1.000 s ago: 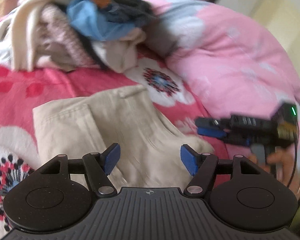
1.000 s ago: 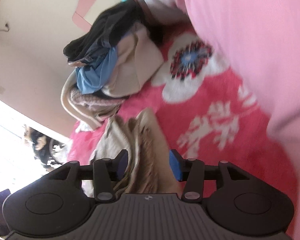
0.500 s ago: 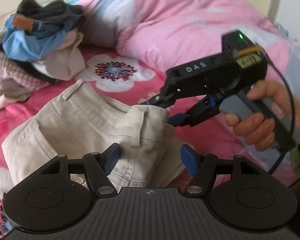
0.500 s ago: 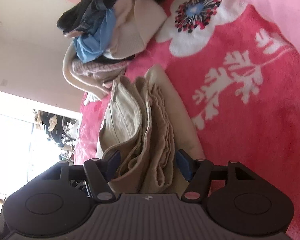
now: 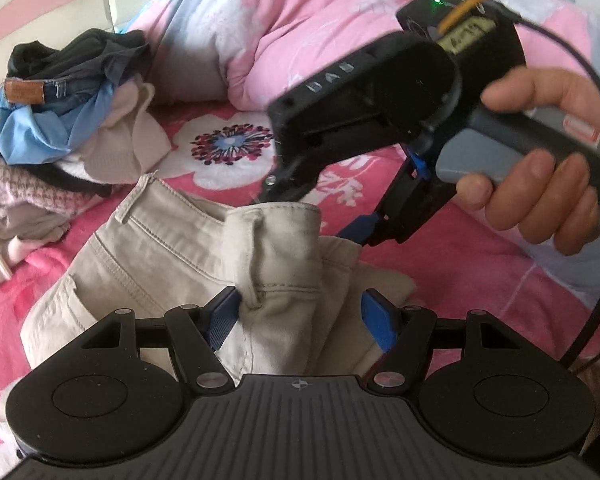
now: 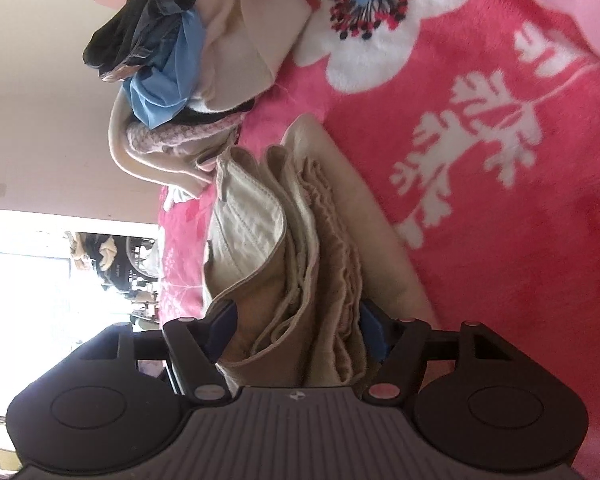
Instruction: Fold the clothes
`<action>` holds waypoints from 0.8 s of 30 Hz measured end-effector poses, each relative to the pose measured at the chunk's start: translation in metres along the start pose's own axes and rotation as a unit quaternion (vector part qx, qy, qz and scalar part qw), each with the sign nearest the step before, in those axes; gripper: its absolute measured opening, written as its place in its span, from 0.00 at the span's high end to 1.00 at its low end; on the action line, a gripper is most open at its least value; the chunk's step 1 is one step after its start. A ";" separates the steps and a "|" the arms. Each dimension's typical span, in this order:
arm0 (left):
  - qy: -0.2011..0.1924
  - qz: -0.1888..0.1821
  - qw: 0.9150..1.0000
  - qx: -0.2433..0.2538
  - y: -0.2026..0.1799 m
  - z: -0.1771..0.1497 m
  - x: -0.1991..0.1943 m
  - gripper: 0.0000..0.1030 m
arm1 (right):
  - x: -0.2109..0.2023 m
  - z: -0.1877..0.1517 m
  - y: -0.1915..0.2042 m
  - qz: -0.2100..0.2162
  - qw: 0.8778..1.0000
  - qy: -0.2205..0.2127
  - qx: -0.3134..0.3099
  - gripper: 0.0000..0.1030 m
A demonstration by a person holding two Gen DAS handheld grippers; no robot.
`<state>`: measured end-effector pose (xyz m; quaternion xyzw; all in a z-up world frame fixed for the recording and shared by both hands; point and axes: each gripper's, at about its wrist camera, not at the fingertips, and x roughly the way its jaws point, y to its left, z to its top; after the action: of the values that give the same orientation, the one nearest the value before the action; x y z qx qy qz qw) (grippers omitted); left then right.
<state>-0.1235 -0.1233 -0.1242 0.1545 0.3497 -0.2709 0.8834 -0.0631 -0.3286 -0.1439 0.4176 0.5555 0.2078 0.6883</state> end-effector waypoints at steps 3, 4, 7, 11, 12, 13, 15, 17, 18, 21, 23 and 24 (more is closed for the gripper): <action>0.002 0.014 1.000 0.004 -0.001 0.000 0.004 0.37 | 0.002 0.001 0.002 0.000 1.000 0.003 0.001 0.32; 0.000 0.019 1.000 0.004 -0.001 0.000 0.005 0.40 | 0.000 0.001 0.004 -0.005 1.000 0.000 -0.005 0.32; -0.002 0.011 1.000 -0.018 0.009 -0.002 0.005 0.56 | -0.010 0.004 0.006 -0.010 1.000 -0.018 -0.013 0.32; -0.006 -0.020 0.997 -0.080 0.031 -0.004 0.002 0.63 | -0.018 0.008 0.003 -0.014 1.000 -0.028 0.001 0.31; -0.008 -0.031 0.994 -0.101 0.038 -0.005 0.001 0.64 | -0.017 0.008 0.002 -0.019 0.999 -0.026 0.004 0.31; -0.010 -0.040 0.992 -0.118 0.044 -0.006 0.001 0.65 | -0.016 0.008 0.002 -0.023 0.999 -0.024 0.006 0.30; -0.013 -0.055 0.988 -0.144 0.052 -0.007 0.001 0.65 | -0.011 0.008 0.001 -0.022 1.000 -0.013 0.016 0.30; -0.017 -0.067 0.984 -0.161 0.057 -0.009 0.001 0.66 | -0.004 0.009 -0.001 -0.018 0.999 -0.003 0.026 0.29; -0.019 -0.069 0.984 -0.164 0.057 -0.010 0.000 0.66 | -0.001 0.010 -0.001 -0.016 0.999 0.002 0.030 0.29; -0.025 -0.070 0.985 -0.159 0.055 -0.010 -0.002 0.68 | 0.012 0.016 -0.002 -0.015 0.999 0.016 0.036 0.28; -0.027 -0.065 0.987 -0.145 0.051 -0.010 -0.003 0.69 | 0.022 0.021 -0.002 -0.005 0.999 0.026 0.038 0.28; -0.029 -0.062 0.988 -0.139 0.050 -0.010 -0.003 0.69 | 0.026 0.023 -0.002 -0.003 0.999 0.029 0.039 0.28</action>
<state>-0.1015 -0.0775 -0.1247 0.0007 0.3671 -0.2782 0.8876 -0.0343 -0.3180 -0.1605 0.4362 0.5845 0.1961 0.6555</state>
